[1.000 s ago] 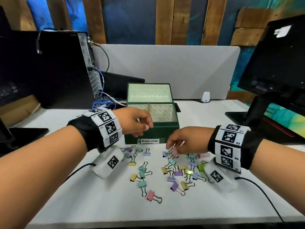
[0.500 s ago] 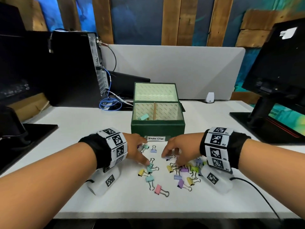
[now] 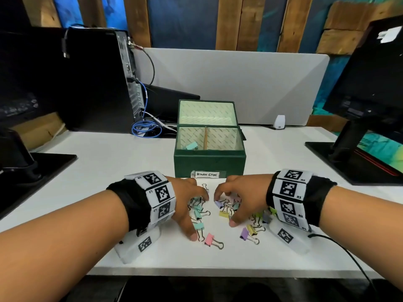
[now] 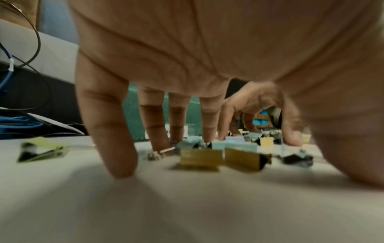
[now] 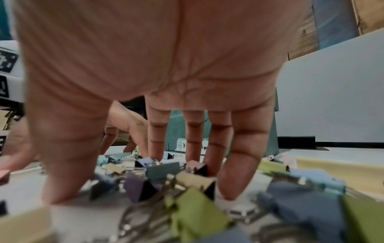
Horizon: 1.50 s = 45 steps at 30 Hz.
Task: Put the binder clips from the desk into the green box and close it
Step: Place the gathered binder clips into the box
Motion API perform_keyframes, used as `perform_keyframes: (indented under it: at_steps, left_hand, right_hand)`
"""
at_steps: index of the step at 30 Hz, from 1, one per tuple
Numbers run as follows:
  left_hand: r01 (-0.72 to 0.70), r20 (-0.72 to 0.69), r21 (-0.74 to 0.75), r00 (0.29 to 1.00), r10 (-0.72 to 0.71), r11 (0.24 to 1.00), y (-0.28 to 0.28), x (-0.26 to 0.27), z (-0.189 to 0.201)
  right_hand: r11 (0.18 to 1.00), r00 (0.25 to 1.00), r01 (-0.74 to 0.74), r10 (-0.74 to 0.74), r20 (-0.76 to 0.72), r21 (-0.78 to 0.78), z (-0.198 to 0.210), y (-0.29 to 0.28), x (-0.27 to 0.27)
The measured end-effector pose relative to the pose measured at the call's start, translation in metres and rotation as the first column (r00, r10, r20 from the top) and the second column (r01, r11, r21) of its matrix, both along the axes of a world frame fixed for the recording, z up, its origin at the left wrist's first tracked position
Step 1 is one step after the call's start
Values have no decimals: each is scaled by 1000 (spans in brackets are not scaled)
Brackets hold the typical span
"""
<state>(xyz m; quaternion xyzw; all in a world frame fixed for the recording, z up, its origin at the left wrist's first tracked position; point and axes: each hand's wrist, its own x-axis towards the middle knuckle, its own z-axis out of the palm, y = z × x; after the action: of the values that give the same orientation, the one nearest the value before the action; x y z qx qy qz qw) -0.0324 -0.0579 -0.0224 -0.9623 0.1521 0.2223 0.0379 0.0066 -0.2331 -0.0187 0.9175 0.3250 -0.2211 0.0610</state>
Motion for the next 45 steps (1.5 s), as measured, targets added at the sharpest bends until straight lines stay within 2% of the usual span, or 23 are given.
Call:
perform_keyframes:
  at_steps: [9, 17, 26, 39, 43, 45]
  left_hand:
    - [-8, 98, -58, 995, 14, 998, 1, 7, -5]
    - [-26, 107, -29, 994, 29, 999, 0, 10, -6]
    - [3, 159, -87, 987, 11, 996, 1, 11, -8]
    - [23, 148, -118, 989, -6, 993, 4, 16, -11]
    - [19, 129, -137, 992, -1, 990, 5, 19, -13]
    - [24, 125, -136, 992, -7, 990, 6, 20, -14]
  right_hand:
    - [997, 1000, 3, -4, 15, 81, -4, 1, -2]
    - [995, 999, -14, 9, 51, 103, -9, 6, -2]
    - [986, 997, -46, 36, 63, 163, -9, 5, -1]
    - [993, 992, -110, 107, 73, 31, -7, 13, 4]
    - [994, 998, -53, 50, 35, 92, -1, 12, 9]
    - [997, 999, -36, 36, 4, 69, 1, 12, 10]
